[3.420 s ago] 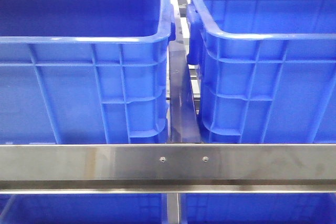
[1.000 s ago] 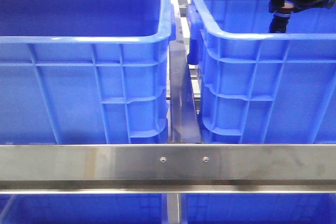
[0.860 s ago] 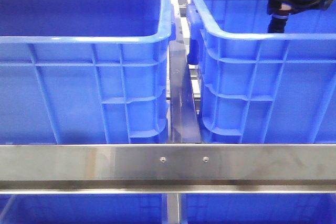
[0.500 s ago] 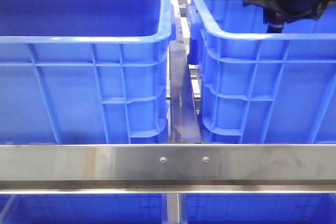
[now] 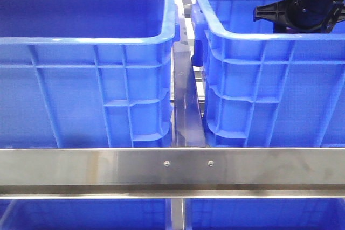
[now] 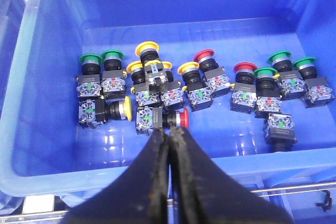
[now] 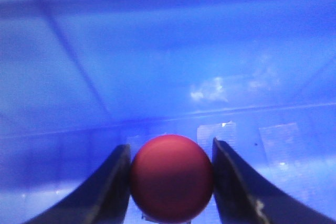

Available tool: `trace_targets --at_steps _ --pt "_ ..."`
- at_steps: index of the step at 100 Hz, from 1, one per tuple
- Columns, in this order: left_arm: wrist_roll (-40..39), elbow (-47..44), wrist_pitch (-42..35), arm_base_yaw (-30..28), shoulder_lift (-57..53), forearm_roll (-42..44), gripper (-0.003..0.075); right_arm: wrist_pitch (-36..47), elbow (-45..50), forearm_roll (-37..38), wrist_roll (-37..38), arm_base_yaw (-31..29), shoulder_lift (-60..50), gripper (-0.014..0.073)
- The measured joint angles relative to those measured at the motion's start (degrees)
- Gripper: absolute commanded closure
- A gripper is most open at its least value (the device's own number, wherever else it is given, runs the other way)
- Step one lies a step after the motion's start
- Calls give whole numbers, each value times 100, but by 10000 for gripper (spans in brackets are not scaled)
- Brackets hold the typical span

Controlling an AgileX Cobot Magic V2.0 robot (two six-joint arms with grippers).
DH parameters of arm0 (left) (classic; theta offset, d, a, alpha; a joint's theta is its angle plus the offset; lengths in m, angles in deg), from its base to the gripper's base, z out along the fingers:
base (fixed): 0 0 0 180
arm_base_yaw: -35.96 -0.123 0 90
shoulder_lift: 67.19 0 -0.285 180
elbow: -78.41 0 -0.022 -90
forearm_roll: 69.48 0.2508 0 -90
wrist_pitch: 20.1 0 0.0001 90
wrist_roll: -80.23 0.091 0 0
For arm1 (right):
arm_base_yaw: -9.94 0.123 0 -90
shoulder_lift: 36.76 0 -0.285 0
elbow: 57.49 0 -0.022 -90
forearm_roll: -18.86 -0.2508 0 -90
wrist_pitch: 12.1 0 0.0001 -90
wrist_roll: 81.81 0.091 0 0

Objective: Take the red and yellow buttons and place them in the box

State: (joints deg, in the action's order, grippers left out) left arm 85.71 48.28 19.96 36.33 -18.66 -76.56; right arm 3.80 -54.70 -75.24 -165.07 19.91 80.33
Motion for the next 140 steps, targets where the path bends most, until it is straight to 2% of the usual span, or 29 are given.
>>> trace_targets --at_steps 18,30,47,70,140 --pt "0 0 0 0 0 0 739 -66 0 -52 -3 -4 10 75" --pt "0 0 0 0 0 0 739 -35 0 -132 -3 -4 22 -3" --pt "0 0 0 0 0 0 739 157 12 -291 -56 -4 -171 -2" --pt "0 0 0 0 0 0 739 71 393 -539 -331 -4 -1154 -1" --pt "0 0 0 0 0 0 739 -528 3421 -688 -532 -4 -5806 2"
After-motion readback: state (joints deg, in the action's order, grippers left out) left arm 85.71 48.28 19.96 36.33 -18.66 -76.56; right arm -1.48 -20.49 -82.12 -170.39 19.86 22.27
